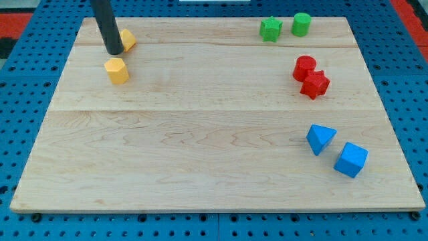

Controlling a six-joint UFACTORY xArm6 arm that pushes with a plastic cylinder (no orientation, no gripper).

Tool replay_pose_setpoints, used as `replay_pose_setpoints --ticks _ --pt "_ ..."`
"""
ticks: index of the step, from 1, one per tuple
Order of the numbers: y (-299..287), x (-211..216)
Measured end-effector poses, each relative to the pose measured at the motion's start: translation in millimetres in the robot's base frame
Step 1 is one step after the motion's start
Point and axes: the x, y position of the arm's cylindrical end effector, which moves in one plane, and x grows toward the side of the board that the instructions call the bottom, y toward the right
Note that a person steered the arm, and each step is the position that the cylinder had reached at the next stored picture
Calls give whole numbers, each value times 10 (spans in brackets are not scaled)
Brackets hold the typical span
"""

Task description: Move the green circle slightly to the top side

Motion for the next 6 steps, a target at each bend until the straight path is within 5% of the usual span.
replay_pose_setpoints --ticks 2,6 --pt "463 72" --pt "3240 42"
